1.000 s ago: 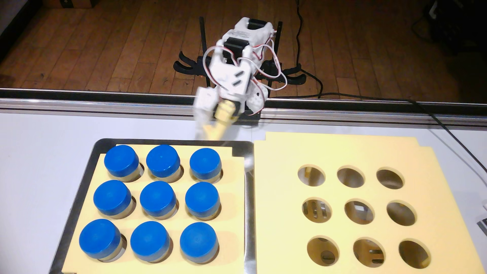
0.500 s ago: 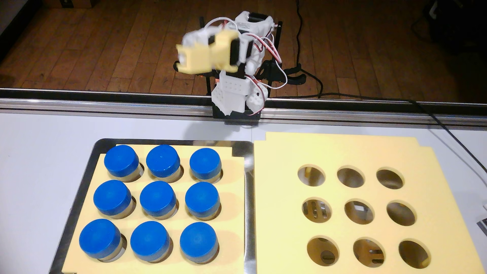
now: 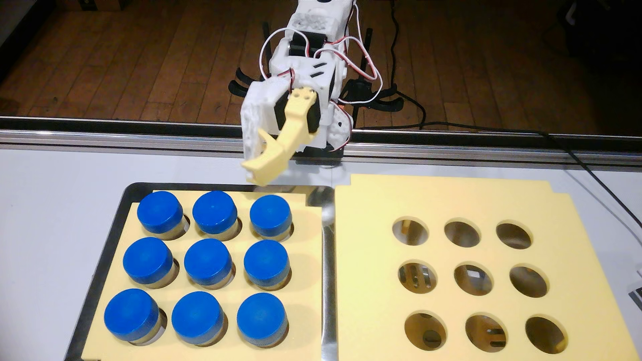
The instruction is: Move the test tubes
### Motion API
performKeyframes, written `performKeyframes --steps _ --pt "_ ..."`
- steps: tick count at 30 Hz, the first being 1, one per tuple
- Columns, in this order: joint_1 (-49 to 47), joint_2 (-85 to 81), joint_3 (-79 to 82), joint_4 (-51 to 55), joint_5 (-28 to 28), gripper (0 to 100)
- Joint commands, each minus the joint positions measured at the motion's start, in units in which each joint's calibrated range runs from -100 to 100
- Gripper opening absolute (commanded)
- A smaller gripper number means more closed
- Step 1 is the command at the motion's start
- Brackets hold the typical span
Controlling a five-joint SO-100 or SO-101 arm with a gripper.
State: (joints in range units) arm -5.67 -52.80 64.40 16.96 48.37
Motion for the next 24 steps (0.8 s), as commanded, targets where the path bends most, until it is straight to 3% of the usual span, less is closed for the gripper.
performKeyframes --steps 1,3,8,10,21,24 --pt "-3.6 0.1 -2.8 6.0 -0.8 1" --pt "-4.6 0.1 -3.1 5.8 -2.9 3" --pt "-3.7 0.1 -6.0 5.6 -3.2 25" --pt "-3.4 0.3 -6.4 5.6 -3.2 29" --pt "-0.6 1.2 -5.5 4.9 -3.3 37" --pt "-0.2 5.9 -6.2 -0.2 -3.3 37"
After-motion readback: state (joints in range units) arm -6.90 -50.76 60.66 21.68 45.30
